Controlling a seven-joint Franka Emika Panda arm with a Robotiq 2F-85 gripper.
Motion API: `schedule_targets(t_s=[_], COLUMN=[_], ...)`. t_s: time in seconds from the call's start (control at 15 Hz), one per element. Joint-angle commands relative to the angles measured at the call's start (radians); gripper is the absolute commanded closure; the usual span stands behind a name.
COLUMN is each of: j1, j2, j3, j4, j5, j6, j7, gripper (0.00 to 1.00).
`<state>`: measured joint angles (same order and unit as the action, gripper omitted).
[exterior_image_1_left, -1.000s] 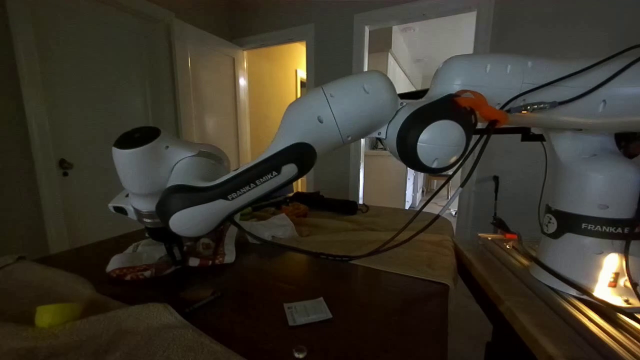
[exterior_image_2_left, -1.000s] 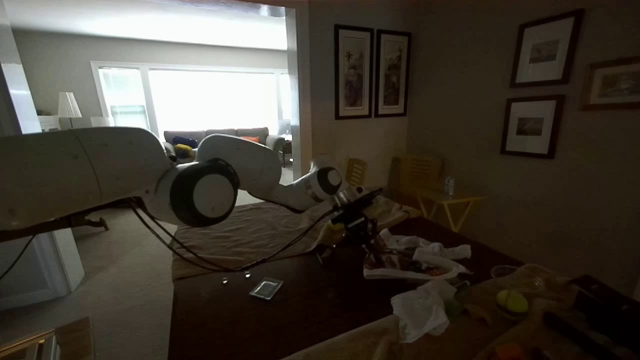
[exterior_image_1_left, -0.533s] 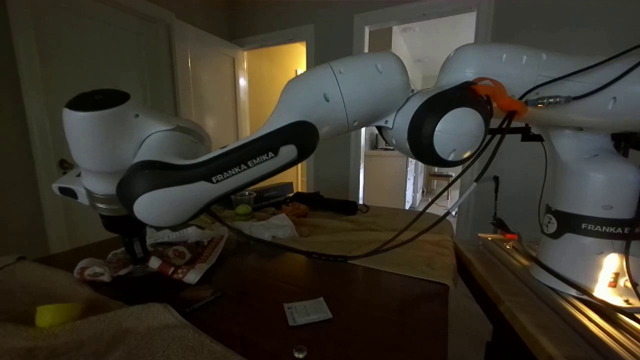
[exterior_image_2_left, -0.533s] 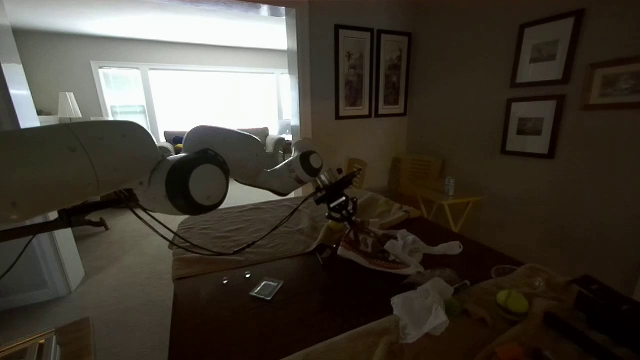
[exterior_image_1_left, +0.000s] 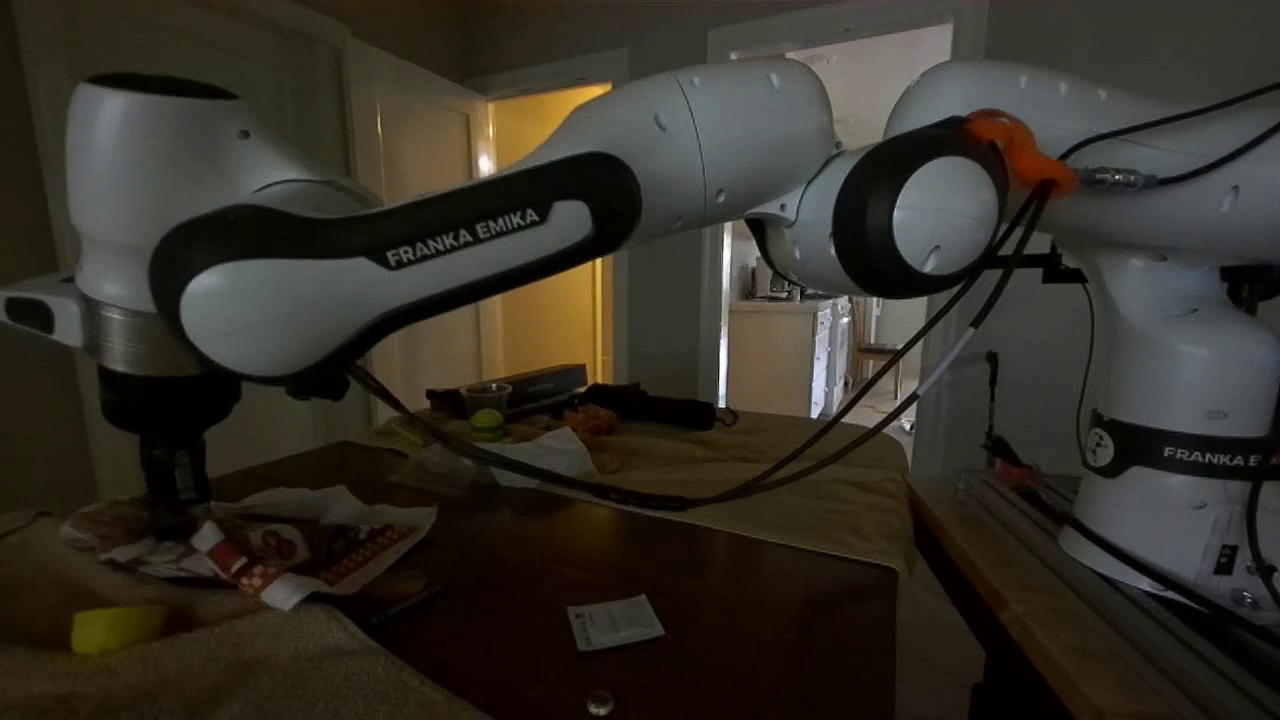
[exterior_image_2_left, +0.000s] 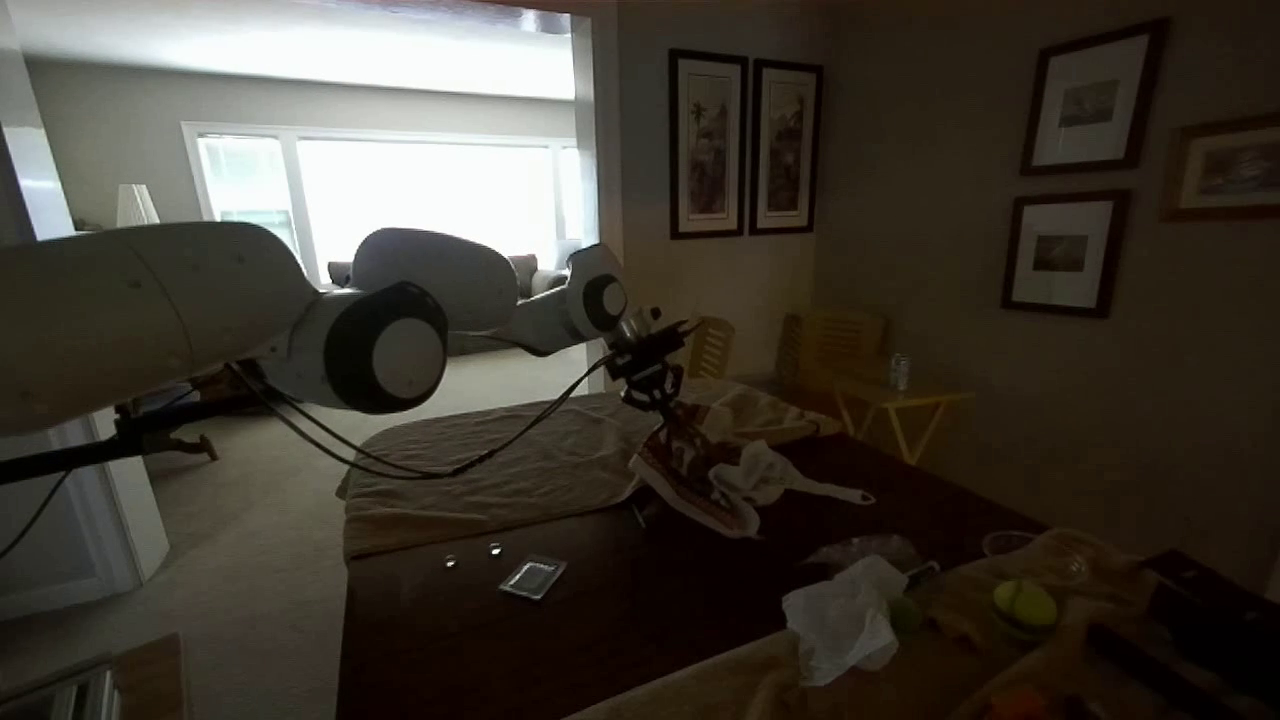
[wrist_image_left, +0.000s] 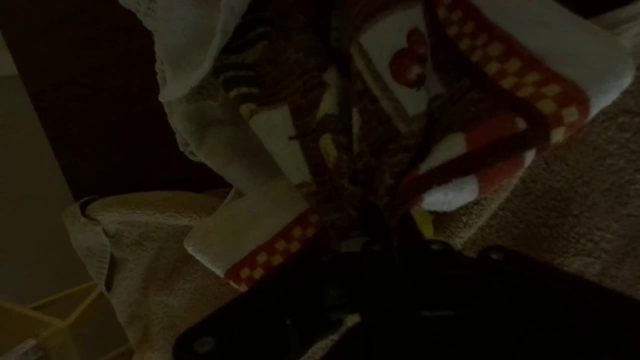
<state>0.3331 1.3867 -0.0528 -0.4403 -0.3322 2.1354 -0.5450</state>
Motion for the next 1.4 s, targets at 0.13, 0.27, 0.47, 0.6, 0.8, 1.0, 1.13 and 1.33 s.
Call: schedule_targets(t_s=[0.13, 0.27, 0.47, 0.6, 0.8, 1.0, 1.13, 1.33], j1=[-0.094, -0.131, -0.182, -0.208, -0.233, -0.25, -0.265, -0.287], j2=[-0.045, -0.05, -0.058, -0.063, -0.063, -0.054, -0.048, -0.044], j3=[0.063, 0.06, 0.058, 0.056, 0.047, 0.028, 0.024, 0.018], j4=[-0.028, -0.025, -0.021, -0.018, -0.017, -0.011, -0.009, -0.01], j5=[0.116, 0.137, 0.162, 0.173, 0.183, 0.18, 0.188, 0.198], j6=[0.008, 0.0, 0.003, 0.008, 0.011, 0.025, 0.039, 0.042], j7=[-0.021, 0.008, 0.052, 0.086, 0.164, 0.276, 0.347, 0.471], gripper=[0.98, 0.98, 0.98, 0.98, 0.98, 0.98, 0.98, 0.98])
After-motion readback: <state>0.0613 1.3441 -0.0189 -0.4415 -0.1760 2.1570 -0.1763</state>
